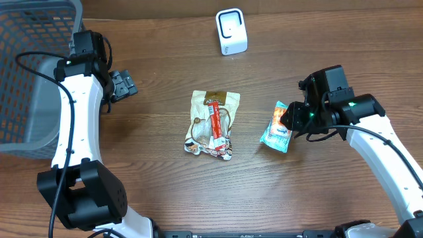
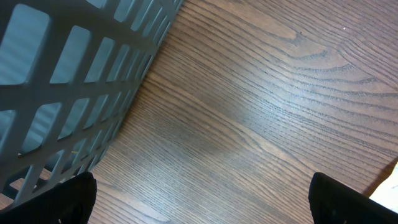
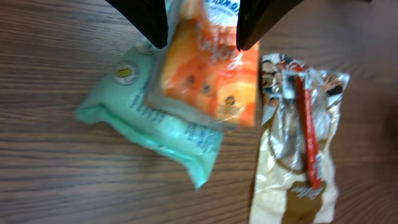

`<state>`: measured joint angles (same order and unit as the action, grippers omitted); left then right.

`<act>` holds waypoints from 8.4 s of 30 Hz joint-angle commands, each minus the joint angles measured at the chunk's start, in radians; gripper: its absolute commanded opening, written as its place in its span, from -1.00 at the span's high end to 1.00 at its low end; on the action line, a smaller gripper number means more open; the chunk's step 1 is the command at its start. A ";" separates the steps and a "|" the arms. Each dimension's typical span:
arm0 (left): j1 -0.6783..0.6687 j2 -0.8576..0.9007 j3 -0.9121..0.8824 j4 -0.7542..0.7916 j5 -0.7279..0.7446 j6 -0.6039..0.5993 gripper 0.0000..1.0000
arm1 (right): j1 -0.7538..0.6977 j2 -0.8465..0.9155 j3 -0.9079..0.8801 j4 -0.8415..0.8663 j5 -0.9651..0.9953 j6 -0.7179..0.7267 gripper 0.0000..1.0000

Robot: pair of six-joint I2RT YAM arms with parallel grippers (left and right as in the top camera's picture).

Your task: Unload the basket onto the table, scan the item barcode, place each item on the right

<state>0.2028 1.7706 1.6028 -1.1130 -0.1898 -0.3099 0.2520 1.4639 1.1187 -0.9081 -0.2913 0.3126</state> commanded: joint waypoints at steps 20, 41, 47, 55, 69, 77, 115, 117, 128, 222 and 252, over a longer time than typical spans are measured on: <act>-0.002 -0.026 0.016 -0.001 0.007 0.018 -1.00 | 0.388 -0.017 0.132 -0.013 0.687 0.329 0.24; -0.001 -0.026 0.016 -0.001 0.007 0.018 -1.00 | 0.522 0.197 0.132 -0.029 0.917 0.372 0.22; -0.001 -0.026 0.016 -0.001 0.007 0.018 -1.00 | 0.522 0.195 0.158 -0.045 0.919 0.360 0.15; -0.001 -0.026 0.016 -0.001 0.007 0.018 -1.00 | 0.521 0.188 0.240 -0.145 0.914 0.366 0.16; -0.001 -0.026 0.016 -0.001 0.007 0.018 -1.00 | 0.521 0.189 0.138 -0.129 0.874 0.372 0.20; -0.001 -0.026 0.016 -0.001 0.007 0.018 -1.00 | 0.521 0.189 0.111 -0.107 0.907 0.373 0.21; -0.001 -0.026 0.016 -0.001 0.007 0.018 -1.00 | 0.518 0.087 0.209 0.185 0.361 0.264 0.93; -0.001 -0.026 0.016 -0.001 0.007 0.018 -1.00 | 0.508 0.121 0.204 0.212 0.318 0.267 0.93; -0.001 -0.026 0.016 -0.001 0.007 0.018 -1.00 | 0.259 0.169 0.053 0.463 -0.226 0.212 0.93; -0.001 -0.026 0.016 -0.001 0.007 0.018 -1.00 | 0.434 0.340 -0.197 0.914 0.116 0.529 0.93; -0.001 -0.026 0.016 -0.001 0.007 0.018 -1.00 | 0.314 0.340 -0.335 1.114 -0.116 0.543 0.93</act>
<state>0.2028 1.7706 1.6028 -1.1141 -0.1898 -0.3099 0.5800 1.7966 0.8108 0.1974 -0.3801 0.8448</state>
